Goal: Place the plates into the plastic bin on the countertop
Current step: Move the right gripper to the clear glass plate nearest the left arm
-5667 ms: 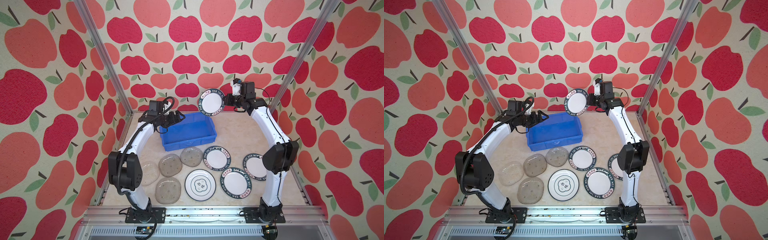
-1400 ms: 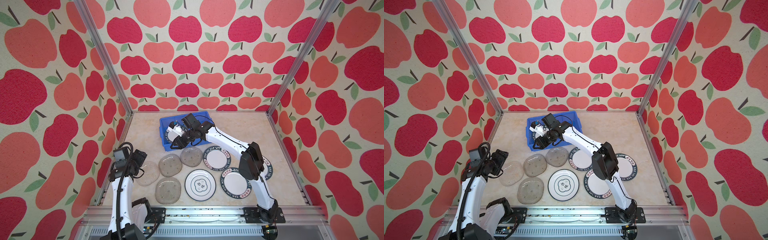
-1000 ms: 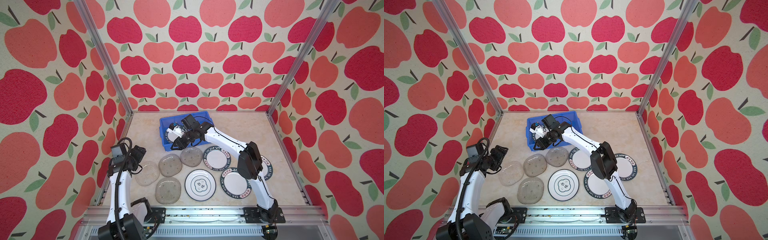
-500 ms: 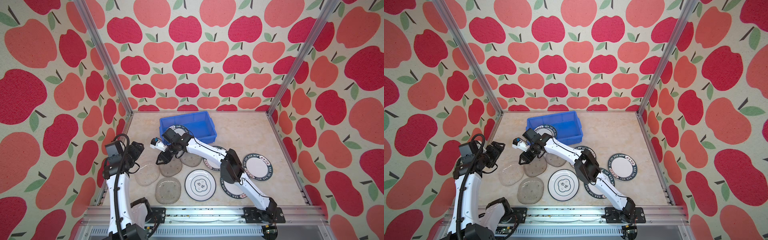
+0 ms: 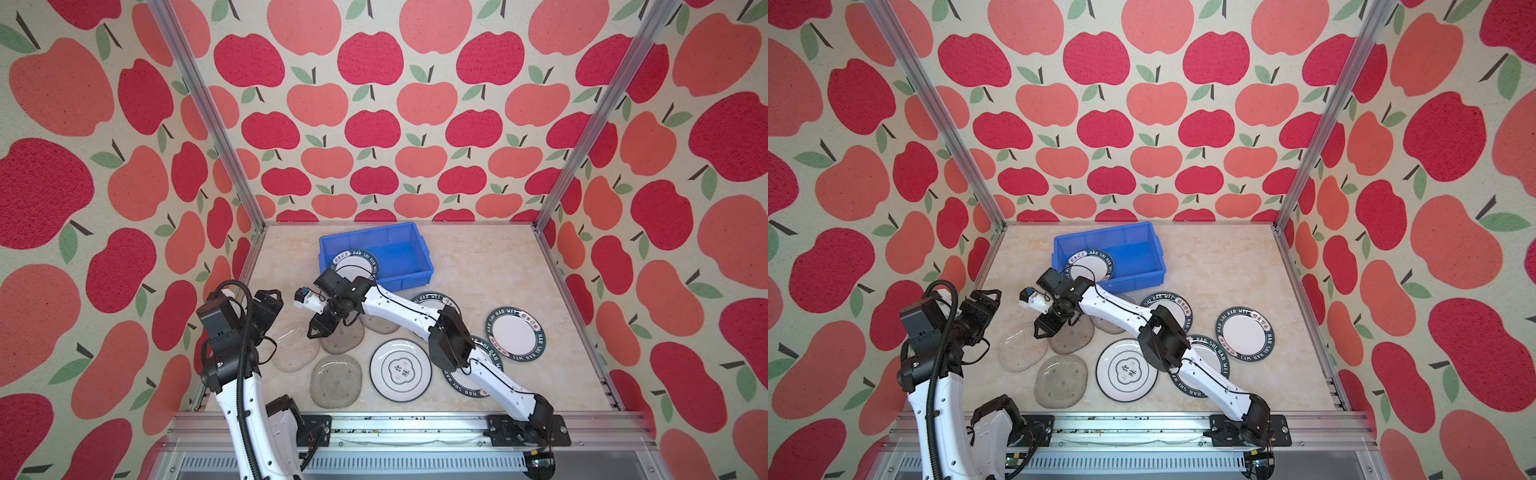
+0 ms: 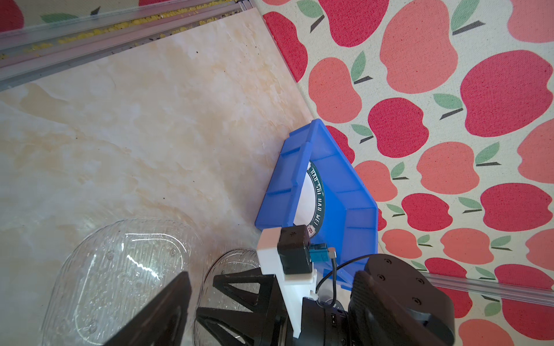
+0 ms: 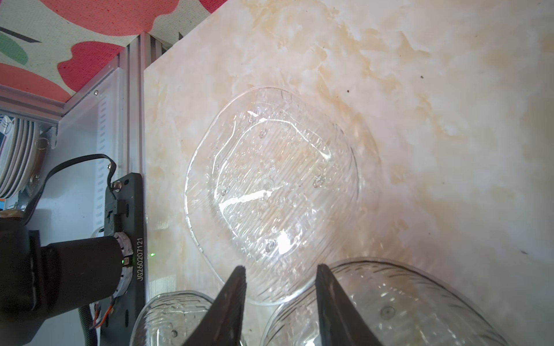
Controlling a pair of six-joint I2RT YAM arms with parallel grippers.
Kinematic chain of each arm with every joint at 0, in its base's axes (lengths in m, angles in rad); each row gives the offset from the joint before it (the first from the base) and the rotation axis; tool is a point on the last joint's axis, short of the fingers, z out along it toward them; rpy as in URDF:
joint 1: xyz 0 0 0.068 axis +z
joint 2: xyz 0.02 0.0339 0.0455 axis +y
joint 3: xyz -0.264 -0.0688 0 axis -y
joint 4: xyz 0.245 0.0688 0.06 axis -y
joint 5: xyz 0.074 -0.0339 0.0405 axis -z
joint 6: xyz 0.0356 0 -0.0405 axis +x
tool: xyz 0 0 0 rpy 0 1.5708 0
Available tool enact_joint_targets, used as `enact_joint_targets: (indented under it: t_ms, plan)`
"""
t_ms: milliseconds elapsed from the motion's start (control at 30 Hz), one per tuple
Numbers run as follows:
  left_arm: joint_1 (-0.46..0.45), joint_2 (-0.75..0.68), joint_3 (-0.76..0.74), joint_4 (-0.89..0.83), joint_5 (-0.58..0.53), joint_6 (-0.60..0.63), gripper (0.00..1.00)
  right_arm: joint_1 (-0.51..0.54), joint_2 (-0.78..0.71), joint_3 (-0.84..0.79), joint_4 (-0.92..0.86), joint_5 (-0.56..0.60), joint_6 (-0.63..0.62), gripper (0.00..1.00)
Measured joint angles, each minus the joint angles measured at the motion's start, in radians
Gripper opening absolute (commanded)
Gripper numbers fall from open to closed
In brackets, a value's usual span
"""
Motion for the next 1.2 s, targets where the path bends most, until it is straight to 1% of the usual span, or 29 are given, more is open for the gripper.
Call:
enact_joint_targets:
  t_ms: [233, 433, 1200]
  plan:
    - [0.000, -0.003, -0.012, 0.001, 0.023, 0.001, 0.88, 0.000, 0.009, 0.002, 0.045, 0.009, 0.000, 0.41]
    - [0.000, -0.001, -0.012, 0.001, 0.048, 0.005, 0.88, 0.000, 0.079, 0.050, 0.064, 0.010, 0.001, 0.41]
    - [-0.003, 0.024, -0.035, 0.016, 0.053, 0.017, 0.88, 0.000, 0.138, 0.103, 0.109, 0.028, 0.044, 0.41]
